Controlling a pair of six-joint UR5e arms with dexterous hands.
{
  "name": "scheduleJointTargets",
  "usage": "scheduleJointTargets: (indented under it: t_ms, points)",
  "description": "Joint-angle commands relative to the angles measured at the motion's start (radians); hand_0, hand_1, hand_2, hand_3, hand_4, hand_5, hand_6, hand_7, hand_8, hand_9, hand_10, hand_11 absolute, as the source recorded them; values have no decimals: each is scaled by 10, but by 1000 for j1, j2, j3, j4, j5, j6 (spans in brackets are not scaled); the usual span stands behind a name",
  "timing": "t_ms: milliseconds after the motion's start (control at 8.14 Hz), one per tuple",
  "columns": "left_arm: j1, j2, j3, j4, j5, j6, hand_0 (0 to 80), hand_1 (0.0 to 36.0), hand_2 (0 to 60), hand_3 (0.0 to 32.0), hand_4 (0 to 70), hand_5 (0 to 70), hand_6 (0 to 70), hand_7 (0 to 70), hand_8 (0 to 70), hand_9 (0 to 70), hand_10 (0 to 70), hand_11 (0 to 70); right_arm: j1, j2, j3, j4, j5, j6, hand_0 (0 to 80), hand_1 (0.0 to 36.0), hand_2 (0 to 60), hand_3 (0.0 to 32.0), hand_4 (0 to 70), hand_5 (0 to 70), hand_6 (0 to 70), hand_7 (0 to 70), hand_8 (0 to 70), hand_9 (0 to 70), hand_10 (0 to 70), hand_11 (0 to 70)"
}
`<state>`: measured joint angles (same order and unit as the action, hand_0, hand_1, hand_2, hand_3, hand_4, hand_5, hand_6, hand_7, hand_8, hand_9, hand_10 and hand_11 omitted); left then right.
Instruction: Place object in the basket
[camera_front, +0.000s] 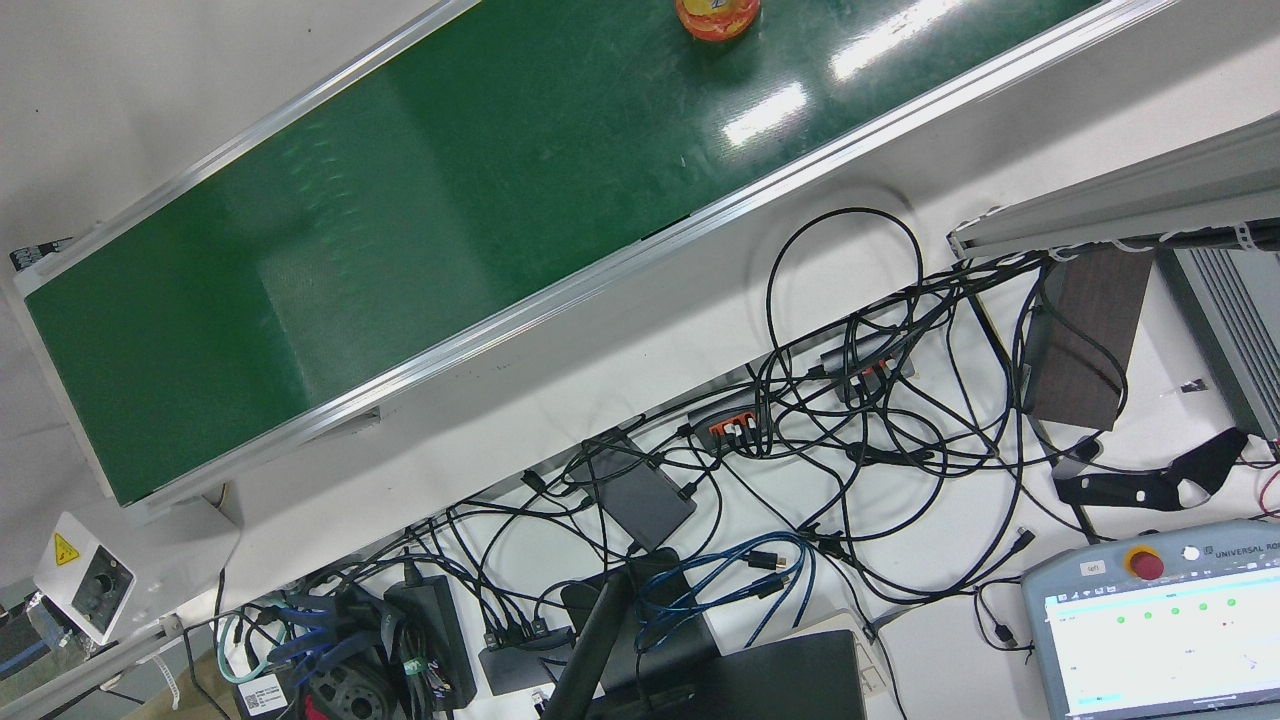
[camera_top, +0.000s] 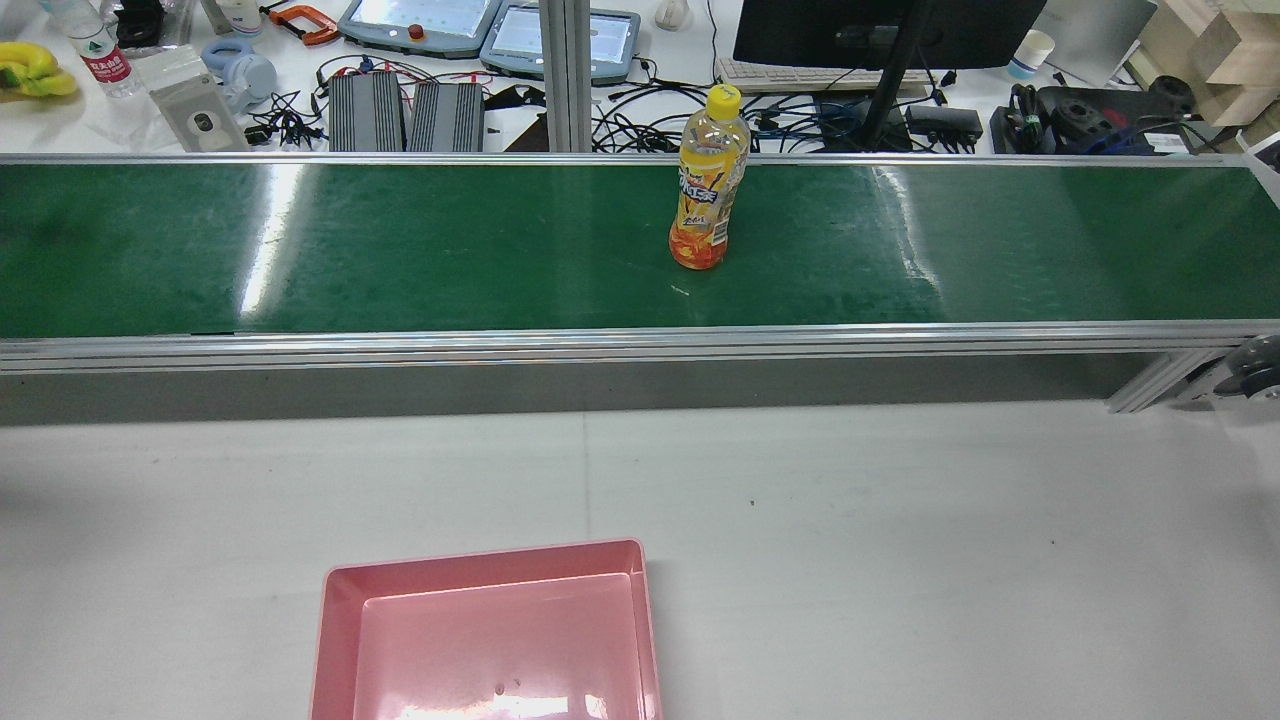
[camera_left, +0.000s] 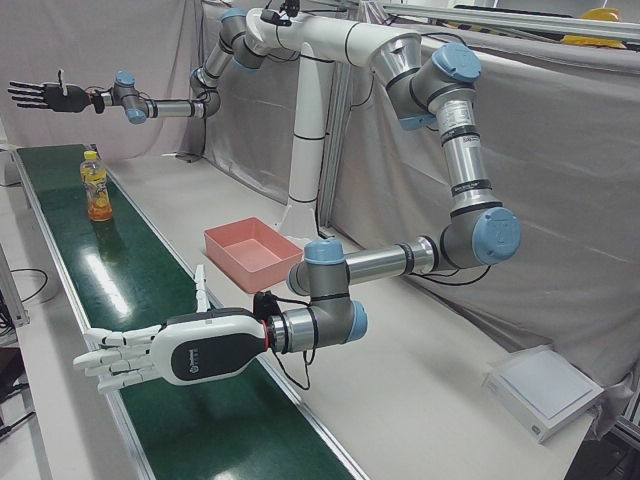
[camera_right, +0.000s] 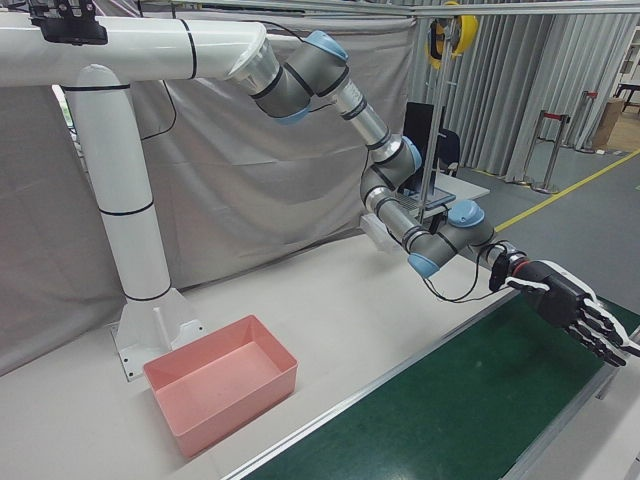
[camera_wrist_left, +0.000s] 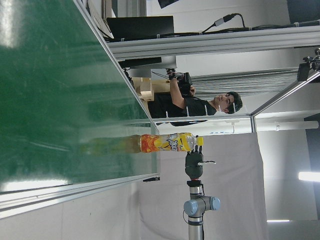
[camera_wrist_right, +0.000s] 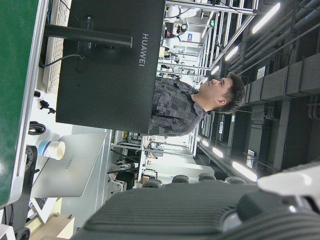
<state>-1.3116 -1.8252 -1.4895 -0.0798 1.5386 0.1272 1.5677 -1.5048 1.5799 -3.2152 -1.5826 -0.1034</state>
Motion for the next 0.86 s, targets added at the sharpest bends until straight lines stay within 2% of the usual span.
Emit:
scheduleJointTargets:
  t_ms: [0, 737]
  points:
    - [0, 0, 0, 0, 0, 0, 496, 47, 0, 0, 21, 201, 0, 0, 70, 35, 0, 0, 0, 0, 0, 0, 0, -1, 0, 0, 0, 0, 0, 0, 0, 0, 0, 0, 0, 0]
    - [0, 0, 0, -2, -3, 2, 493, 40, 0, 0, 12, 197, 0, 0, 69, 29, 0, 0, 0, 0, 0, 0, 1, -1, 0, 0, 0, 0, 0, 0, 0, 0, 0, 0, 0, 0]
